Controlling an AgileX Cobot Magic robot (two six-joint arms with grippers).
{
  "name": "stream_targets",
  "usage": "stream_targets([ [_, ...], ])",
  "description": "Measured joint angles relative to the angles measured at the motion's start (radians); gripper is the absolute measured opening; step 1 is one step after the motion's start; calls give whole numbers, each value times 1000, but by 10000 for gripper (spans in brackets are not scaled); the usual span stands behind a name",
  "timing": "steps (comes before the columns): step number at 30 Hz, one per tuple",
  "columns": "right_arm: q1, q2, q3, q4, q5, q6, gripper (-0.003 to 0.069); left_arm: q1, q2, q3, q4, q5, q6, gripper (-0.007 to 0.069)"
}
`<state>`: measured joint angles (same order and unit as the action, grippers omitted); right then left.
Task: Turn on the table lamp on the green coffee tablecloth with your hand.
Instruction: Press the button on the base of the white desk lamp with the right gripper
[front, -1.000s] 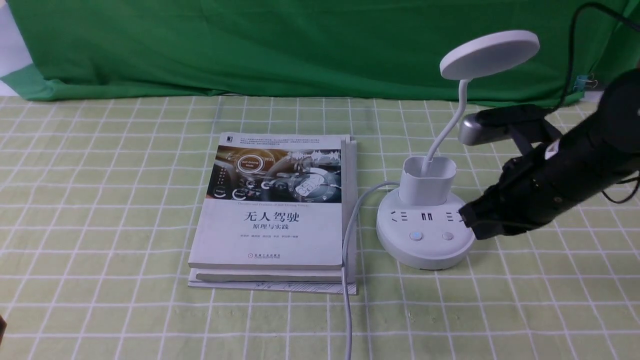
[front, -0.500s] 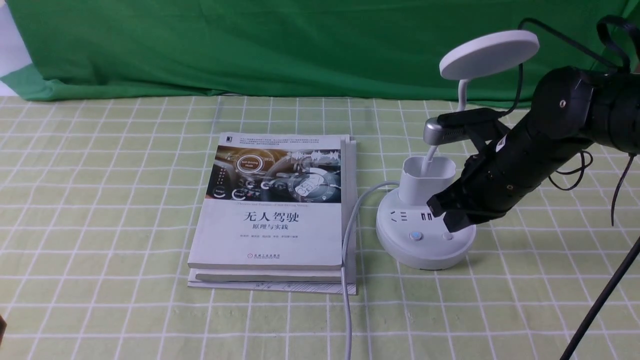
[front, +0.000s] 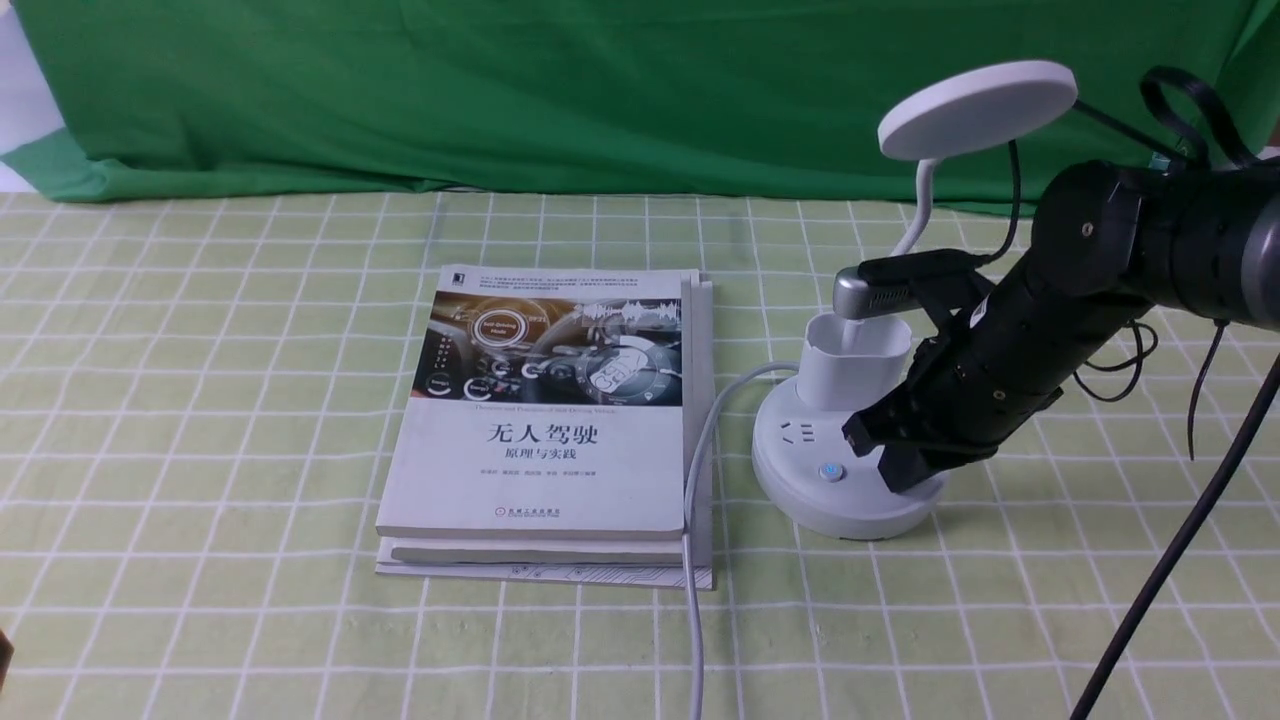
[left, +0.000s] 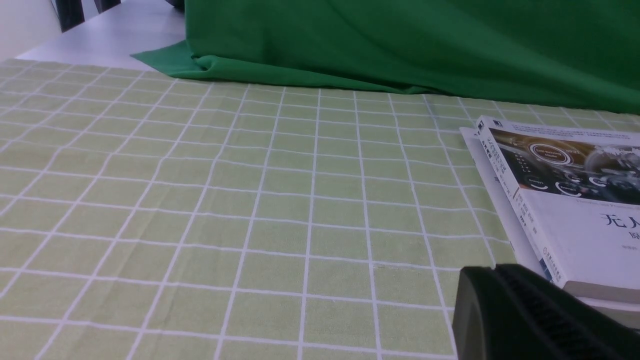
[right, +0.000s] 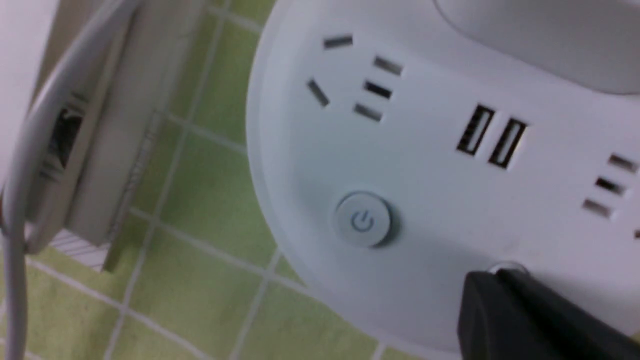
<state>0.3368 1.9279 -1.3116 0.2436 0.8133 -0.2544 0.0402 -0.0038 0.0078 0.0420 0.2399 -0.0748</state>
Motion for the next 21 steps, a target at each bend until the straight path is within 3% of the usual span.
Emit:
stream_targets([
  [12, 0, -88, 3, -2, -32, -2, 32, 0, 0, 0, 0, 0, 0, 3],
  [21, 0, 4, 1, 4, -41, -1, 32, 0, 0, 0, 0, 0, 0, 3],
])
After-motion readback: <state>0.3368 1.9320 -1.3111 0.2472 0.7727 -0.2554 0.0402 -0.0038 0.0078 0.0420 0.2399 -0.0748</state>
